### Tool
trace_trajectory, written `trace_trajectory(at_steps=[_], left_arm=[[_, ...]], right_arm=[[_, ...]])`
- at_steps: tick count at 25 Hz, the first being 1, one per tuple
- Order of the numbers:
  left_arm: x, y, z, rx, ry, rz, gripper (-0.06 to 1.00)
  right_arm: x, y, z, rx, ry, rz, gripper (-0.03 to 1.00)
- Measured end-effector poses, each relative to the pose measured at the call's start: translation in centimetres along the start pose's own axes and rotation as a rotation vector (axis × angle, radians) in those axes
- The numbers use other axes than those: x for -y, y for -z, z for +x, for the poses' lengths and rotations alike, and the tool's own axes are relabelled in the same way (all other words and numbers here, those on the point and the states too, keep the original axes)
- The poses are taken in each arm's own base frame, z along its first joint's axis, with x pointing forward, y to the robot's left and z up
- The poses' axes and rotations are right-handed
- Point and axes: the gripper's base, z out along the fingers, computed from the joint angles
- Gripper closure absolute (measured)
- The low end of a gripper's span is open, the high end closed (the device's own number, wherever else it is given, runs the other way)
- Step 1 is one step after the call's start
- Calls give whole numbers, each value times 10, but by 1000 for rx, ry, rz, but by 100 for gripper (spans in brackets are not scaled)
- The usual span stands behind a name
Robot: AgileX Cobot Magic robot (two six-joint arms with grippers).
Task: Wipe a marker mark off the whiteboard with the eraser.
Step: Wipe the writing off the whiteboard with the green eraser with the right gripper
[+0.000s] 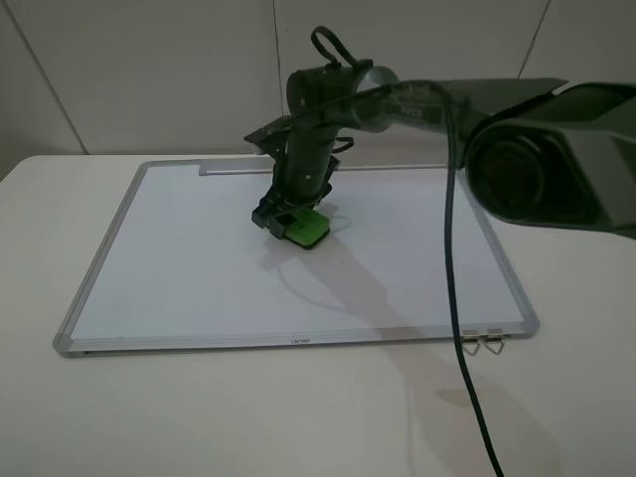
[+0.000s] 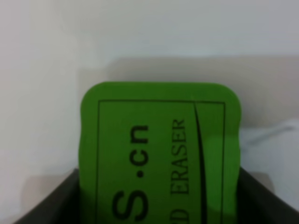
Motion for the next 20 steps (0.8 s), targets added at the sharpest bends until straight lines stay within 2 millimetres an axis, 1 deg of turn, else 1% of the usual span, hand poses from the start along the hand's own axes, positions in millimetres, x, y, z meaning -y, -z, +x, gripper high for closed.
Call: trace_trajectory(at_steps=[3,6,8,10,13,16,17,19,20], left_arm=[[0,0,0,0,0,0,26],[0,0,0,0,0,0,26],[0,0,0,0,0,0,26],[0,0,0,0,0,0,26],[0,0,0,0,0,0,26],[0,0,0,0,0,0,26],[0,0,0,0,0,0,26],[0,0,0,0,0,0,26],[0,0,0,0,0,0,26]], right_arm=[[48,3,14,0,-100,18,37],[89,5,30,3,-188,32,37],[110,7,40,10,-239,43,37],[122,8,45,14,-276,50,37],[123,8,46,17,-287,53,37],[112,7,40,16,-270,54,37],[103,6,36,15,-250,50,37],[78,5,24,11,-195,40,37],[61,5,16,15,-158,33,37]])
